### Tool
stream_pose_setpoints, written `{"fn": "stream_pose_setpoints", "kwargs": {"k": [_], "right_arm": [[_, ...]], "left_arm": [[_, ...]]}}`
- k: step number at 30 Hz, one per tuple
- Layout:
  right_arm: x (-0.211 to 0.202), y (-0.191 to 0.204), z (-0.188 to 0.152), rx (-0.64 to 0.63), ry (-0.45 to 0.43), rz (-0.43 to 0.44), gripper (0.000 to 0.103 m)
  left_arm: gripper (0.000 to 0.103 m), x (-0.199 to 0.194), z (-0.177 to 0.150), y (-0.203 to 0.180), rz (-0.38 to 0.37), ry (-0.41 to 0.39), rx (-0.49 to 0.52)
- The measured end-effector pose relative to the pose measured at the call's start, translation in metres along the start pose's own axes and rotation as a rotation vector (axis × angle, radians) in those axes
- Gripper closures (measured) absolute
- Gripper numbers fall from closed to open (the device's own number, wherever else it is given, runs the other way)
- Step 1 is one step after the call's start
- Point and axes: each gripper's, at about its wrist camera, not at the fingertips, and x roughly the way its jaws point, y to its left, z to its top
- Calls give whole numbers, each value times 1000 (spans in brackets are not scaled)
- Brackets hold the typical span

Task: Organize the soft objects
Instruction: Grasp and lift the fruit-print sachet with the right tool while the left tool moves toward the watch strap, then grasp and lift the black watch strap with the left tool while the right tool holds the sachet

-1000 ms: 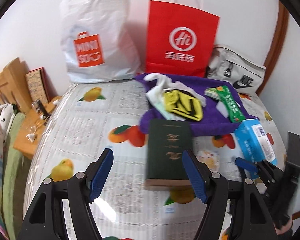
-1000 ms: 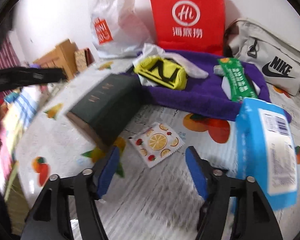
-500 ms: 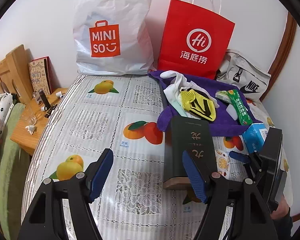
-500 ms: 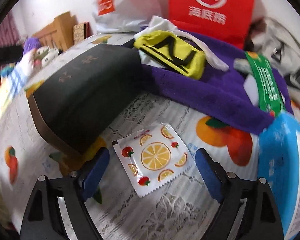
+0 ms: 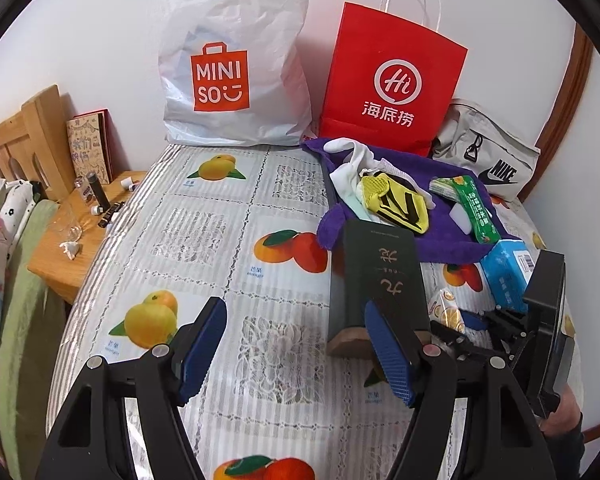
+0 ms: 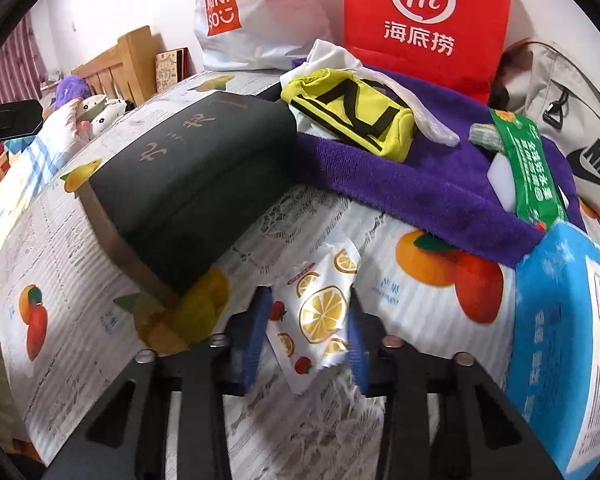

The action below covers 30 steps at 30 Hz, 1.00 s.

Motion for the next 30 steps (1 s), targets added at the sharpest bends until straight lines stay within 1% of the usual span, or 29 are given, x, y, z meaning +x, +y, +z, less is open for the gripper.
{"fn": "stream_pose_setpoints", "kwargs": {"k": [3, 8, 15, 19, 23, 30], "right_arm": [[-8, -3, -11, 36, 6, 37, 90], [-26, 9, -35, 36, -22, 54, 93], [-70, 9, -66, 108, -87, 79, 96], [-96, 4, -86, 136, -123, 60, 96], [-118, -12, -108, 182, -138, 41, 96], [-143, -56, -144, 300, -156, -40, 96]], "left_arm": [[33, -6, -4, -4, 0, -4, 4], [33, -14, -14, -15, -3, 1, 25], [33, -21, -31, -36, -24, 11, 62], [33, -22, -45, -52, -42, 22, 88], [33, -18, -59, -71, -67, 41, 112], [33, 2, -76, -112, -105, 88, 165]]}}
